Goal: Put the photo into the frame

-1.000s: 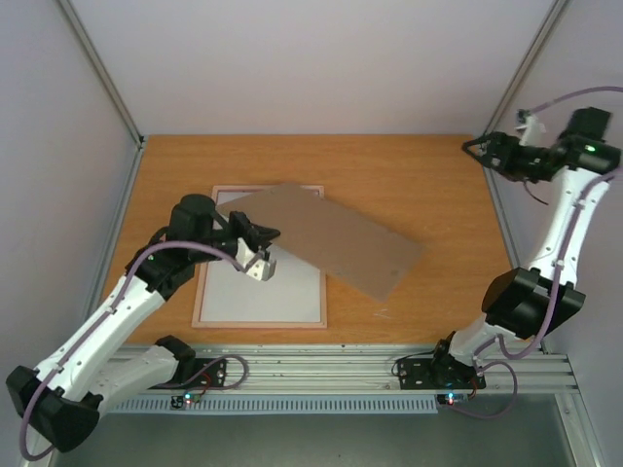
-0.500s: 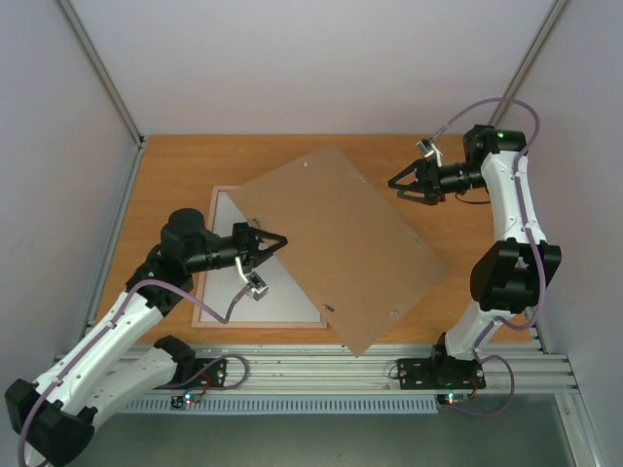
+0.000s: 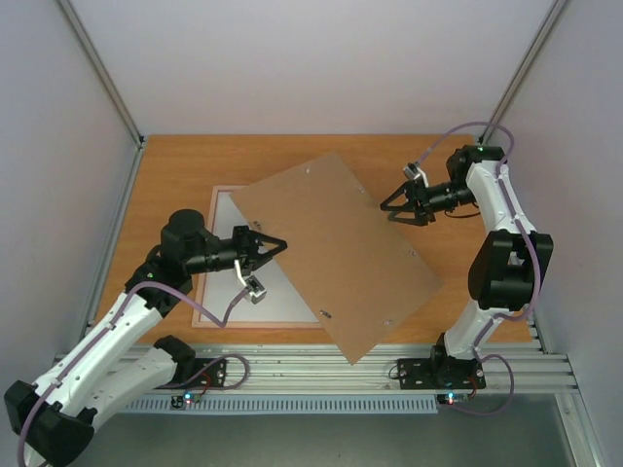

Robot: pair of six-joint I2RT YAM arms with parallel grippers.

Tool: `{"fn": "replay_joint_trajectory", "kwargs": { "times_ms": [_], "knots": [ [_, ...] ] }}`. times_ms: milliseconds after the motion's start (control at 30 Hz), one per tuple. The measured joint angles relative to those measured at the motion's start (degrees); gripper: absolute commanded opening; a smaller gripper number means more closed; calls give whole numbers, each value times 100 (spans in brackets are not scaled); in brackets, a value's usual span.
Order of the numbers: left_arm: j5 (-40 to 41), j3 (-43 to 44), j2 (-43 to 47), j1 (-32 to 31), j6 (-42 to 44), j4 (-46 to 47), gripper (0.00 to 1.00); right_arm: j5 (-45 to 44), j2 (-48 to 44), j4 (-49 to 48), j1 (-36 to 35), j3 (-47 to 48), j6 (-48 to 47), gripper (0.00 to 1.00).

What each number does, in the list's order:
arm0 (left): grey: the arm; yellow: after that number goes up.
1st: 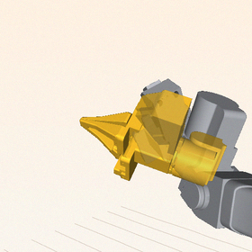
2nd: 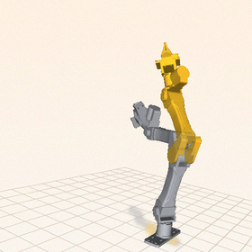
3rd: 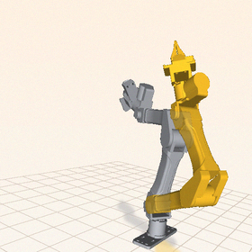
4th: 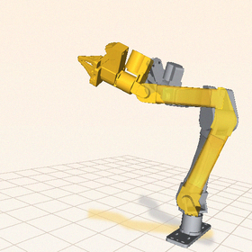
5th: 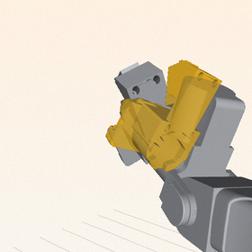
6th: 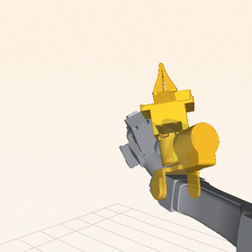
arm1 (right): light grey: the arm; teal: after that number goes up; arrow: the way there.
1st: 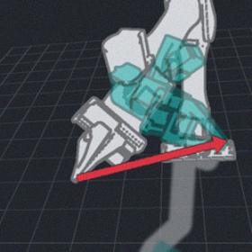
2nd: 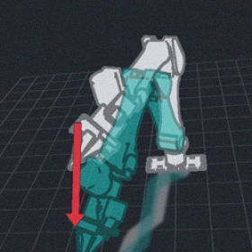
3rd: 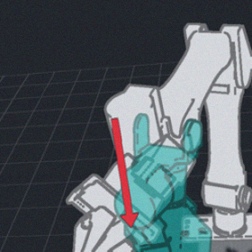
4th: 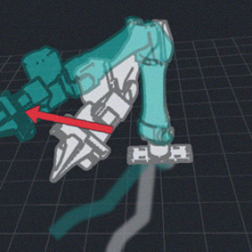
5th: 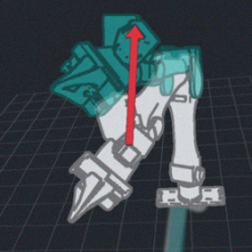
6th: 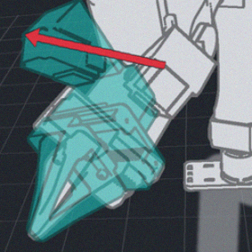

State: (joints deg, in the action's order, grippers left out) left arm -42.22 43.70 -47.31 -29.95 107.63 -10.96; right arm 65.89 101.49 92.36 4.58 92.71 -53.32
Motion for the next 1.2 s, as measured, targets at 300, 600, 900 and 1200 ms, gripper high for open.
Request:
{"fn": "replay_joint_trajectory", "kwargs": {
  "times_ms": [300,600,900,1200],
  "knots": [
    [13,-28,118,4,92,-155,0,-321,0,-389,-4,-157,358,81],
    [22,-28,175,4,129,-120,0,-442,92,-387,-7,214,380,52],
    [83,-111,151,11,131,52,2,146,232,-133,-35,424,-39,41],
    [85,-192,155,15,192,188,2,310,205,-153,-35,382,-186,62]
  ]
}}
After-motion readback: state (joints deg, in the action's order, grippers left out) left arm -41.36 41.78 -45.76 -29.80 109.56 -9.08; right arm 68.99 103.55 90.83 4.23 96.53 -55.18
